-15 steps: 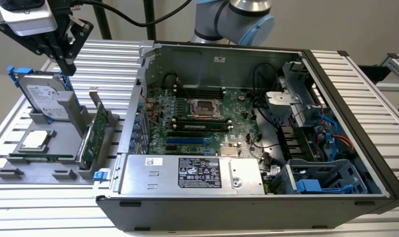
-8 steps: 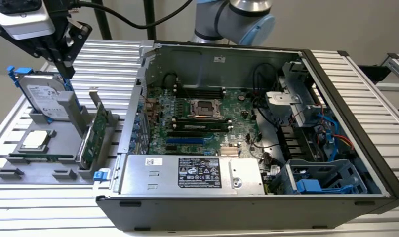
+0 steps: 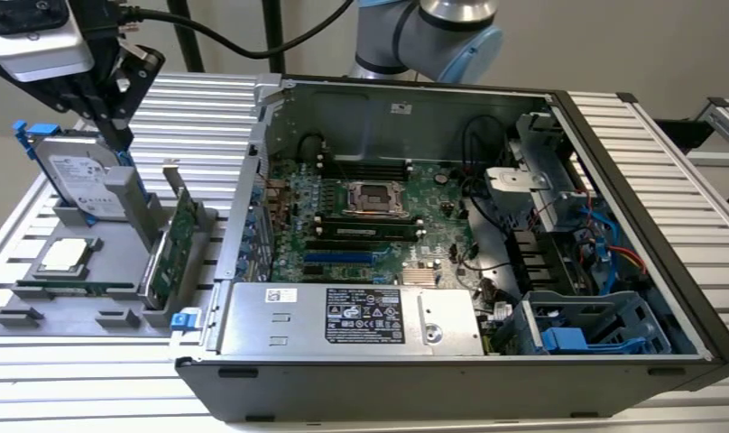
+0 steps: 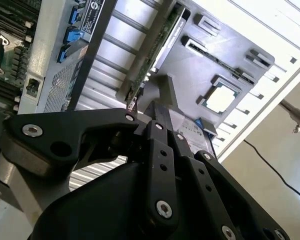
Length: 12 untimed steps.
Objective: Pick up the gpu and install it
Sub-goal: 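Pick up the gpu and move the gpu toward the slot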
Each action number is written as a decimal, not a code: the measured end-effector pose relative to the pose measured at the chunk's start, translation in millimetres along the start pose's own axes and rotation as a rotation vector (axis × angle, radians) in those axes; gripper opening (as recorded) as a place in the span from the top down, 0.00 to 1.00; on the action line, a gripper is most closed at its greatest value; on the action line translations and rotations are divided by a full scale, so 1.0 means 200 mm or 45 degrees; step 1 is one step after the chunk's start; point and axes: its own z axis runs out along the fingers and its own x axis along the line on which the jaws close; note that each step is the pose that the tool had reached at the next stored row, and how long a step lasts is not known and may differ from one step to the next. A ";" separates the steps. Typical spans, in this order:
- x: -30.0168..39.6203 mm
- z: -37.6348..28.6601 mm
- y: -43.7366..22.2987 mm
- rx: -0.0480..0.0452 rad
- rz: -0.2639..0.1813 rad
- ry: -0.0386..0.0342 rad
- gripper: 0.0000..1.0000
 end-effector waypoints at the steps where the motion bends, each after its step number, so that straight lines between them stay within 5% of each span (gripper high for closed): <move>1: 0.000 0.000 -0.005 0.000 0.000 0.0000 1.00; 12: -0.003 -0.002 -0.050 0.000 0.000 0.0003 1.00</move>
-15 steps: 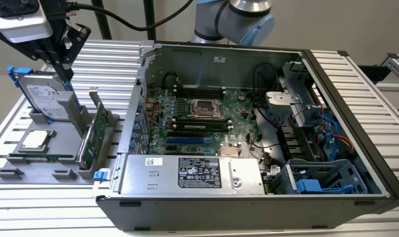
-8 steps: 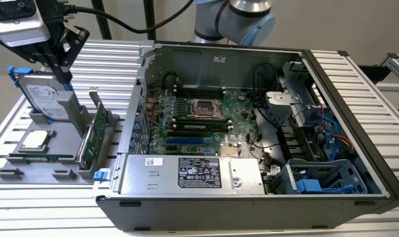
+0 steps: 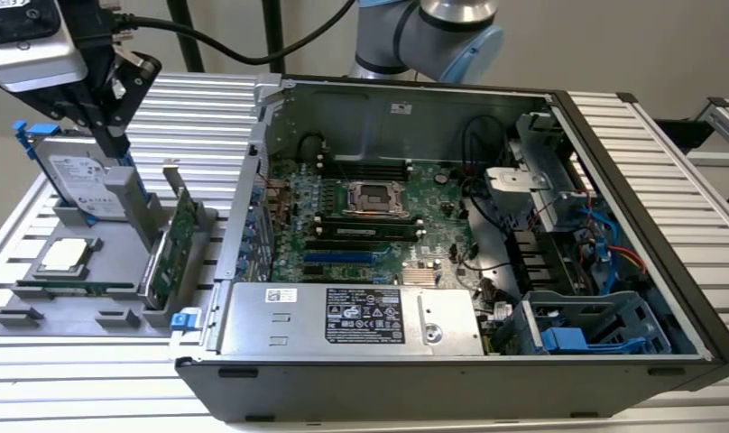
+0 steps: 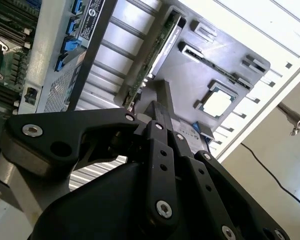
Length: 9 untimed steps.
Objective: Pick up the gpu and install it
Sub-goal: 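Pick up the gpu and move the gpu toward the slot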
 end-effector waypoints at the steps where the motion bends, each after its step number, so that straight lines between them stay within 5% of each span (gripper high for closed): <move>1: 0.000 0.000 -0.003 0.000 0.000 0.0000 1.00; 9: -0.002 -0.002 -0.035 0.000 0.000 0.0002 1.00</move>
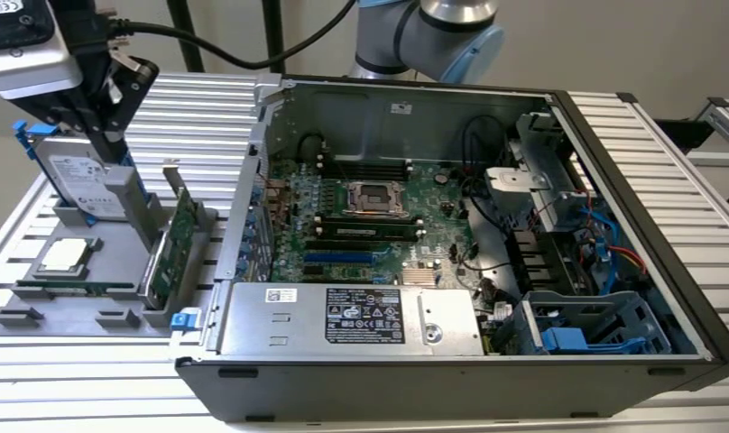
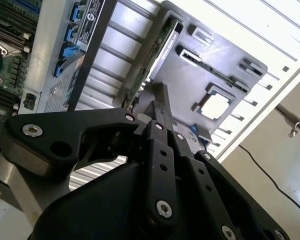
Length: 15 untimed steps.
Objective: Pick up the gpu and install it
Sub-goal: 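Pick up the gpu and move the gpu toward the slot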
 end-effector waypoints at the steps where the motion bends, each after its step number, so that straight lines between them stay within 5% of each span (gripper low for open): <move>1: 0.000 0.000 -0.004 0.000 0.000 0.0000 1.00; 15: -0.004 -0.003 -0.062 0.000 0.000 0.0003 1.00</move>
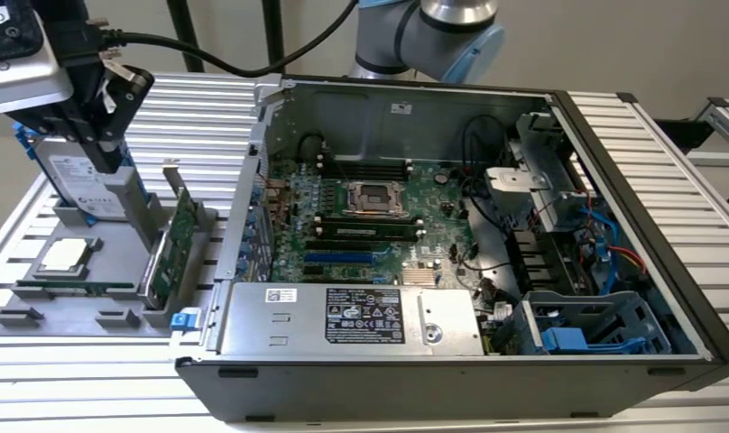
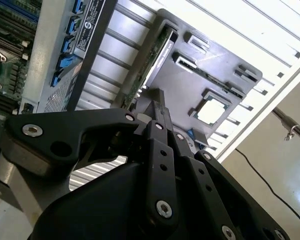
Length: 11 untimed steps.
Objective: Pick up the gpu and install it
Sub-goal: 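Pick up the gpu and move the gpu toward the slot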
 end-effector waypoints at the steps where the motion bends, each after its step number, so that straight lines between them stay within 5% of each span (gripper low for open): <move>1: 0.000 0.000 -0.001 0.000 0.000 0.0001 1.00; 11: 0.002 -0.001 -0.026 0.000 0.000 0.0008 1.00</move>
